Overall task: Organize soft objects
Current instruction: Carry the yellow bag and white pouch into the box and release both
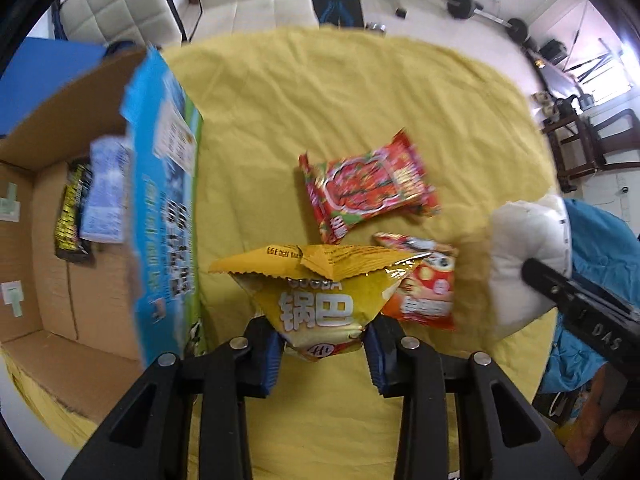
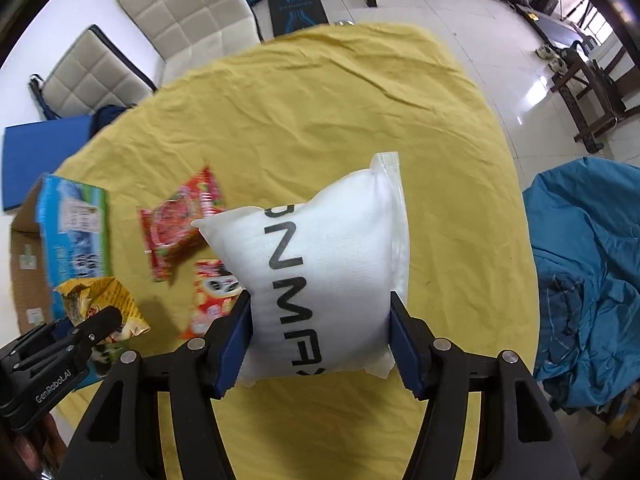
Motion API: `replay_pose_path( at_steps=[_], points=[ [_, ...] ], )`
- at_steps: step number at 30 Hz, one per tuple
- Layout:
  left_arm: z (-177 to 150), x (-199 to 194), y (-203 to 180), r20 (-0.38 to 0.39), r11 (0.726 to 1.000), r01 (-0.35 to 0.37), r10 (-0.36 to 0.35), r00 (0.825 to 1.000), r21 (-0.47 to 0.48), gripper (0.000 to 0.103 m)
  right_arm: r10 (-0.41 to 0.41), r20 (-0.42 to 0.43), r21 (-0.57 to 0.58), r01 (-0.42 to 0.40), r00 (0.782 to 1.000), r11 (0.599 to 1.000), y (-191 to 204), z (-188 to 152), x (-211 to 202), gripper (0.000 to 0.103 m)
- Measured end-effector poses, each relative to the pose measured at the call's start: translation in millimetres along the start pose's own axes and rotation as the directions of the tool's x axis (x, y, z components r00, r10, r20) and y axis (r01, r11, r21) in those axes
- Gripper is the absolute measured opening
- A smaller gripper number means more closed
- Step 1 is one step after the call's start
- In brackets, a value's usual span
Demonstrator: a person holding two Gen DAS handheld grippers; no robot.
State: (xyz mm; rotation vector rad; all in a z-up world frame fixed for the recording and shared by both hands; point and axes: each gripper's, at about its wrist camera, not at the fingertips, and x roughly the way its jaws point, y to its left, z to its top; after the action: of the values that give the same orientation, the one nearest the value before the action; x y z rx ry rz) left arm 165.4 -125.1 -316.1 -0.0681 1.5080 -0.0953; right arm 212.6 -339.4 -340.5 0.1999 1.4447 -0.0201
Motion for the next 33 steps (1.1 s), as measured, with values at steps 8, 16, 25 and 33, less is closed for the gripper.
replay_pose_path(
  at_steps=[8, 16, 25, 33],
  points=[
    [15, -61, 37, 0.135, 1.000, 0.001, -0.002, 0.991, 0.007, 0.032, 0.121, 0.092, -0.056, -0.116, 0.988, 0.992, 59, -16, -72, 0.065],
    [15, -119, 95, 0.245, 0.999, -0.038, 0.046, 0.968, -0.038, 0.032, 0.176, 0.146, -0.129, -0.158, 0.973, 0.979, 154, -35, -115, 0.065],
    [6, -153, 181, 0.311, 0.994, -0.071, 0.092, 0.946, -0.079, 0.032, 0.184, 0.145, -0.172, -0.158, 0.972, 0.972, 252, -62, -123, 0.065],
    [5, -167, 239, 0.329, 0.993, -0.074, 0.102, 0.939, -0.096, 0.032, 0.175, 0.134, -0.202, -0.146, 0.975, 0.968, 322, -76, -116, 0.065]
  ],
)
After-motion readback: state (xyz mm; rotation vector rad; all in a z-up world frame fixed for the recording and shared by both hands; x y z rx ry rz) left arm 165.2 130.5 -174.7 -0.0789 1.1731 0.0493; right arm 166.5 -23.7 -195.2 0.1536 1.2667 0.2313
